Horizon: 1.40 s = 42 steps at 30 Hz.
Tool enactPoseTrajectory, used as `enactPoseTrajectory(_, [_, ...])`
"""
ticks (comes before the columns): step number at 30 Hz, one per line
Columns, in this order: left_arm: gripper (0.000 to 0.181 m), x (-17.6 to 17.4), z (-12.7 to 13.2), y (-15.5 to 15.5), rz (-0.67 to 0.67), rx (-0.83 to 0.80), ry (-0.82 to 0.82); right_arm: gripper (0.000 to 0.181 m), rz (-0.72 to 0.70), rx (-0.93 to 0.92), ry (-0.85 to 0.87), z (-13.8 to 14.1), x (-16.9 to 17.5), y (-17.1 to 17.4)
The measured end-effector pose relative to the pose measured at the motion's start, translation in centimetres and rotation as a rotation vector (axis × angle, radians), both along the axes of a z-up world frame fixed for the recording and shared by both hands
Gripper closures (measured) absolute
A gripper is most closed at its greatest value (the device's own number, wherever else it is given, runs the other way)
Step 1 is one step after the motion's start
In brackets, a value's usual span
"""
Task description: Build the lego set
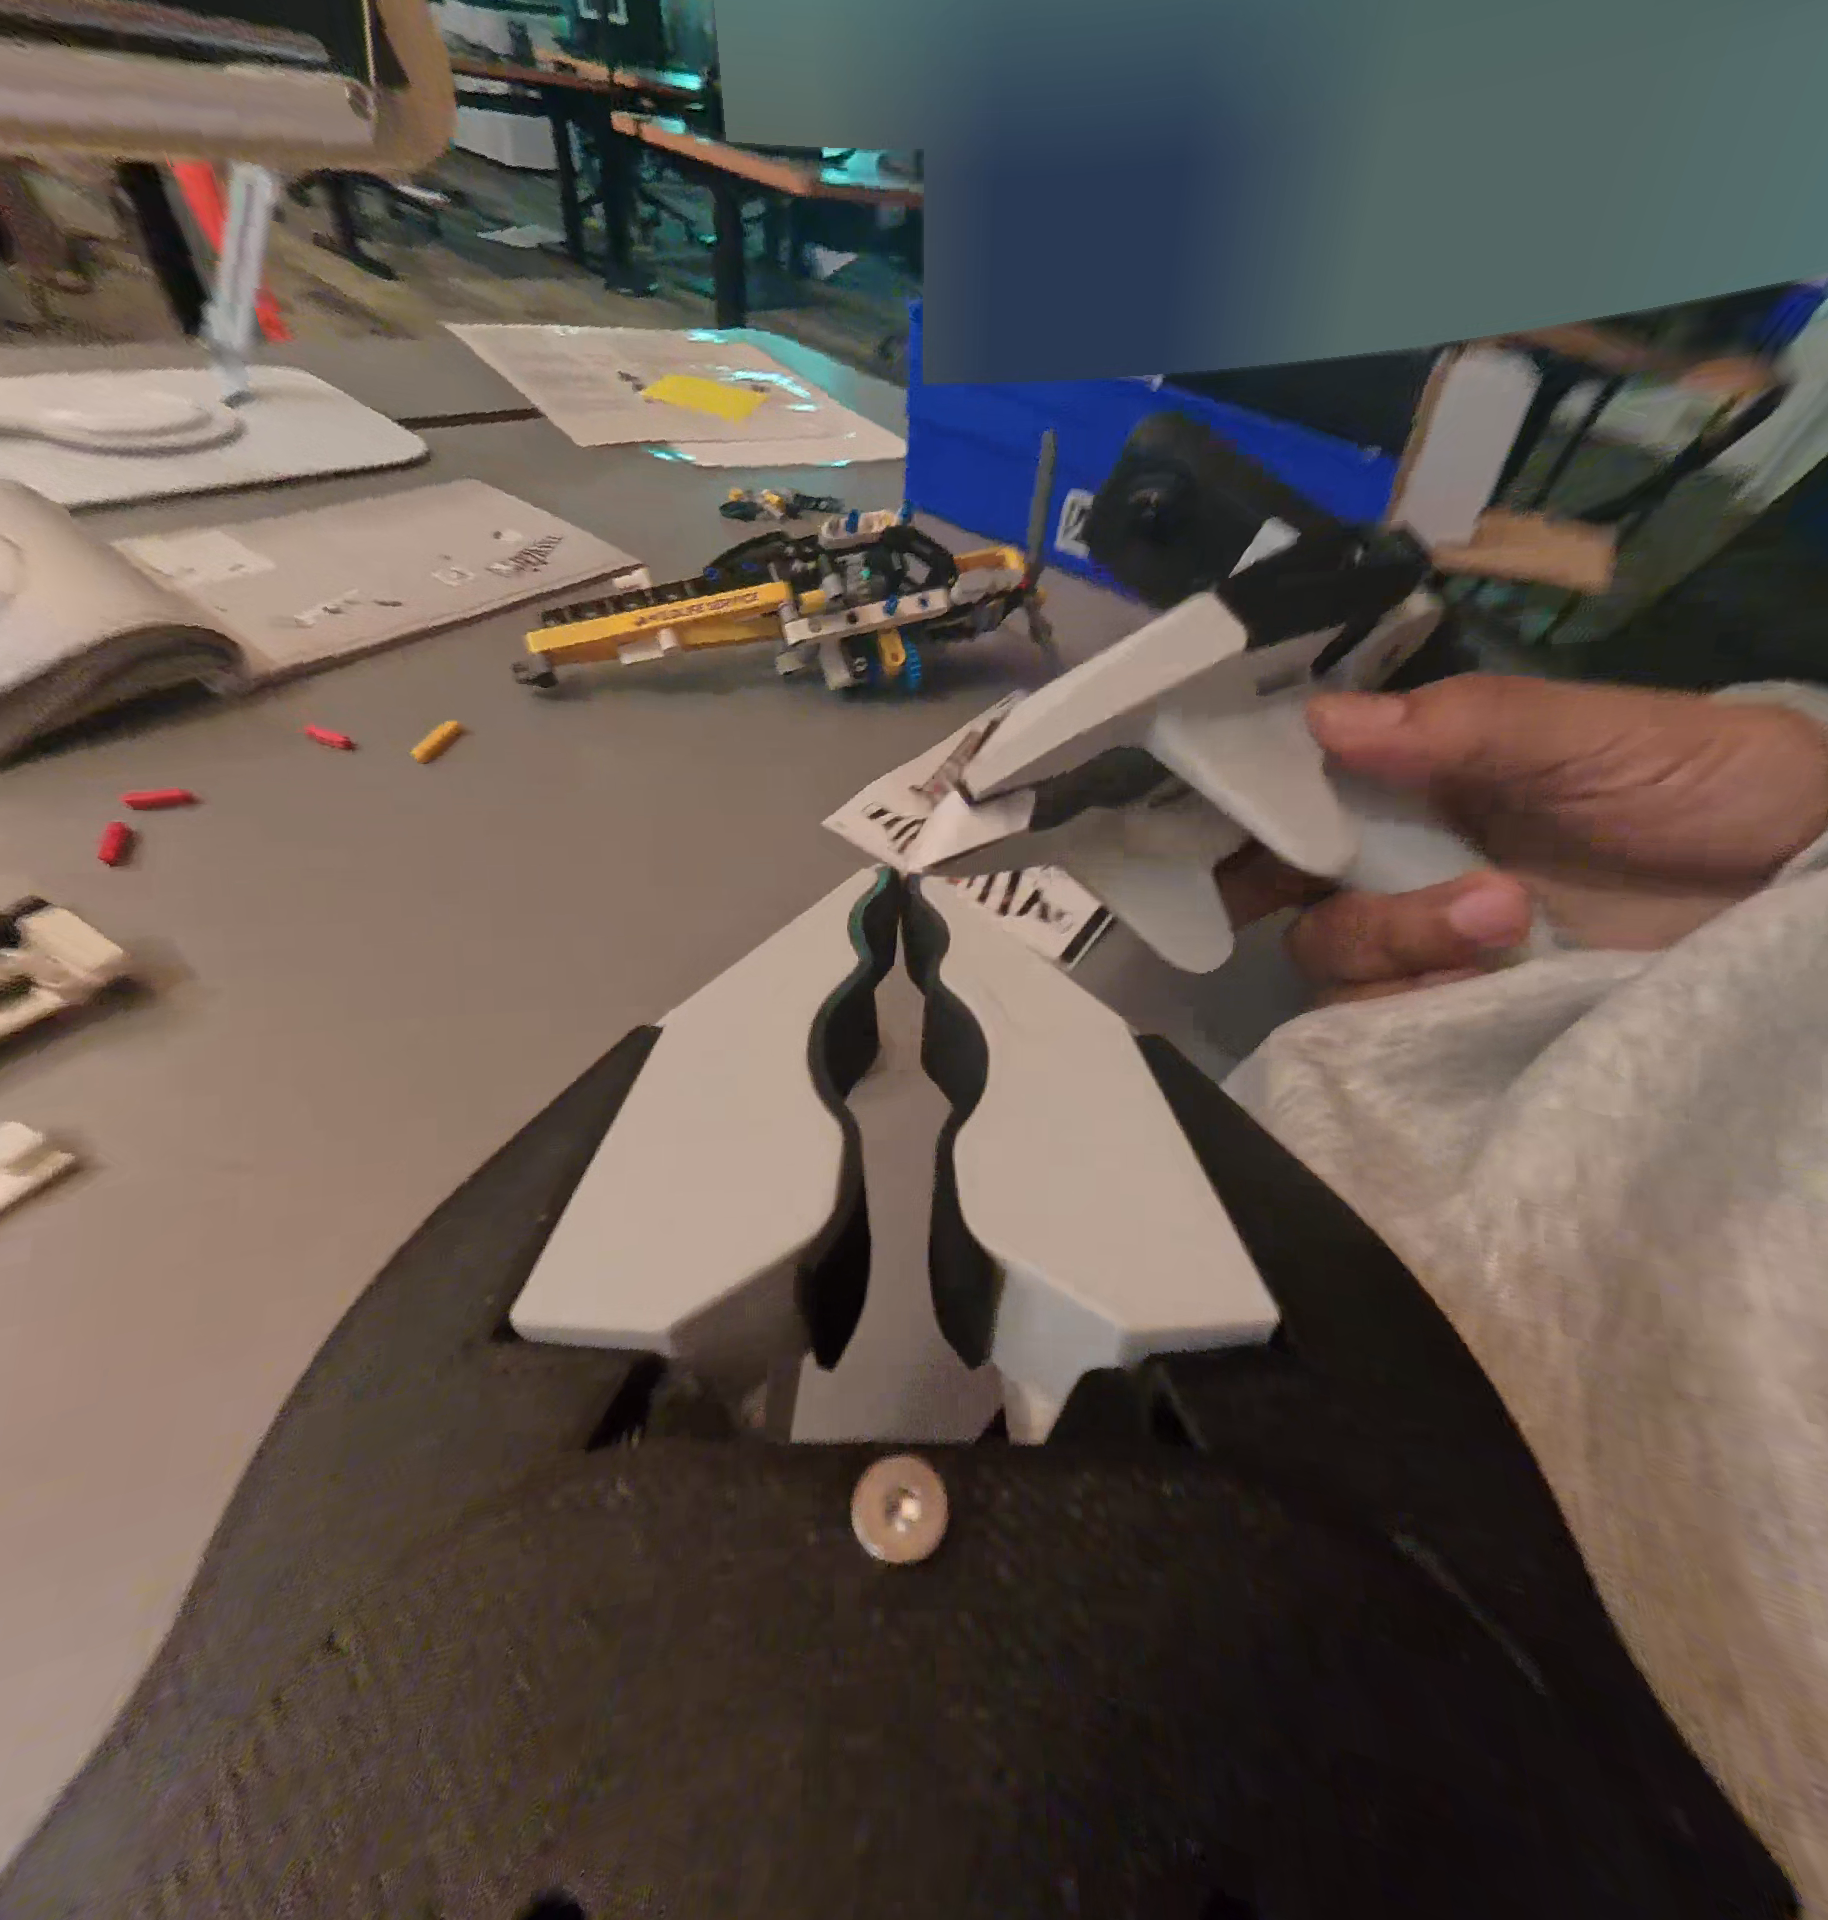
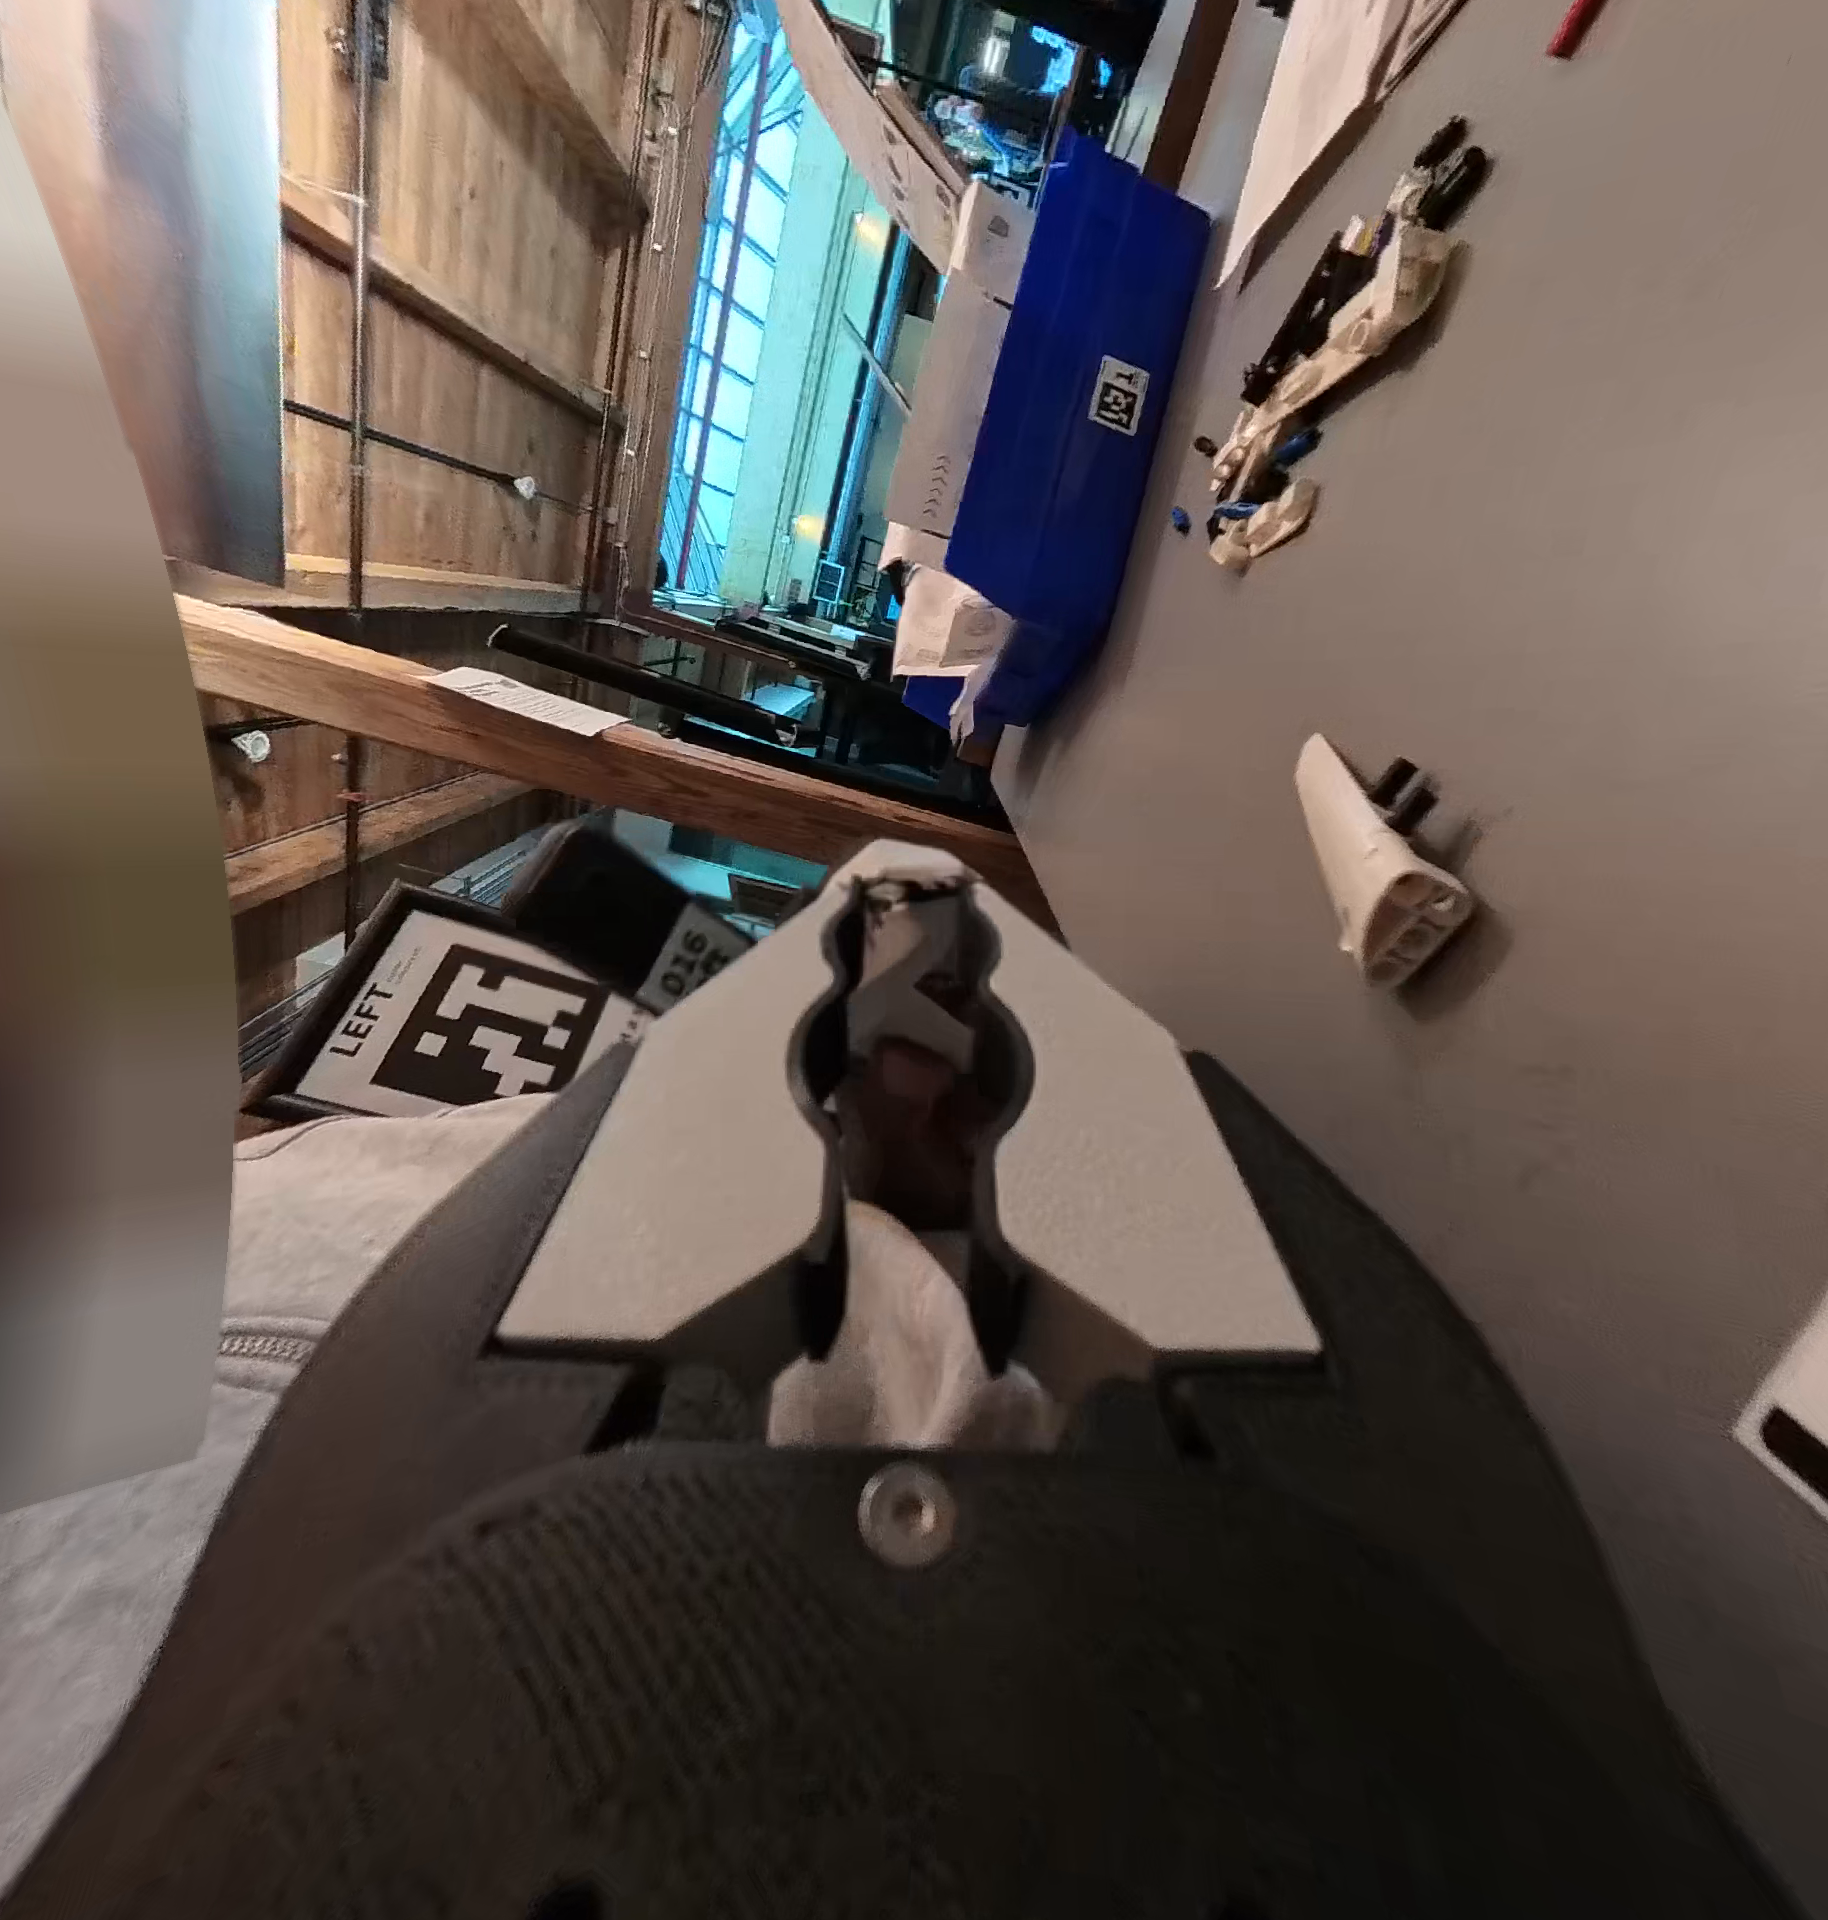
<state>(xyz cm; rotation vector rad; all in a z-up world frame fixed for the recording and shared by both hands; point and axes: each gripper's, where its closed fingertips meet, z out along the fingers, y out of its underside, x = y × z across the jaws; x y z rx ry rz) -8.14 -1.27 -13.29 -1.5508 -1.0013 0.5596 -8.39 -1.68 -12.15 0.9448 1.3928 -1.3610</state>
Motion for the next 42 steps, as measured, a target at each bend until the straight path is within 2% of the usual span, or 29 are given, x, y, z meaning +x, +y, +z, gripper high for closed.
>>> enactPoseTrajectory(4, [0.181,-0.1,0.9,-0.5,-0.056,0.386,-0.116,0.160,-0.014,0.031,0.068,-0.1,-0.3,0.4])
enactPoseTrajectory(5, [0.181,-0.4,0.5,-1.1,-0.035,0.466,-0.163,0.140,-0.007,-0.013,0.104,0.7,-0.2,0.5])
enactPoseTrajectory(8, [0.181,-0.7,-0.1,-2.6,-0.014,0.618,-0.211,0.141,-0.071,-0.098,0.150,2.8,-1.3,1.4])
enactPoseTrajectory(11, [0.181,-0.9,0.4,-3.7,0.011,0.744,-0.206,0.138,-0.124,-0.014,0.258,2.1,-2.5,1.7])
enactPoseTrajectory(13, [0.181,-1.0,0.7,-4.0,0.017,0.821,-0.214,0.138,-0.108,0.083,0.387,1.1,-2.1,1.1])
enactPoseTrajectory(15, [0.181,-1.2,1.7,-4.4,-0.008,0.987,-0.211,0.139,-0.066,0.146,0.496,0.4,-1.2,-0.1])
enactPoseTrajectory(18, [0.181,-1.3,2.8,-4.7,-0.063,1.173,-0.200,0.140,0.021,0.140,0.513,0.0,0.5,-2.3])
enactPoseTrajectory(23, [0.181,-0.9,4.0,-4.4,-0.092,1.141,-0.133,0.146,0.154,0.020,0.324,0.3,2.9,-4.4])
enactPoseTrajectory(26, [0.181,-0.7,4.0,-3.7,-0.108,1.083,-0.133,0.154,0.150,-0.069,0.211,1.3,2.5,-4.4])
enactPoseTrajectory(28, [0.181,-0.6,4.1,-3.6,-0.120,1.092,-0.128,0.176,0.146,-0.119,0.146,1.8,2.1,-4.2])
enactPoseTrajectory(29, [0.181,-0.6,4.0,-3.6,-0.124,1.099,-0.133,0.181,0.142,-0.126,0.125,1.8,2.0,-4.1])
enactPoseTrajectory(32, [0.181,-0.6,3.7,-3.6,-0.137,1.121,-0.151,0.181,0.135,-0.135,0.102,1.7,1.8,-3.8])
enactPoseTrajectory(35, [0.170,-0.7,3.7,-3.8,-0.139,1.135,-0.155,0.181,0.123,-0.130,0.121,1.8,1.5,-3.2])
enactPoseTrajectory(39, [0.152,-0.8,3.6,-6.4,-0.062,1.153,-0.111,0.181,0.134,-0.065,0.141,1.1,0.7,-1.5])
enactPoseTrajectory(42, [0.140,-0.4,3.5,-5.2,-0.132,0.993,-0.139,0.181,0.240,0.061,0.119,-0.6,1.0,0.0])
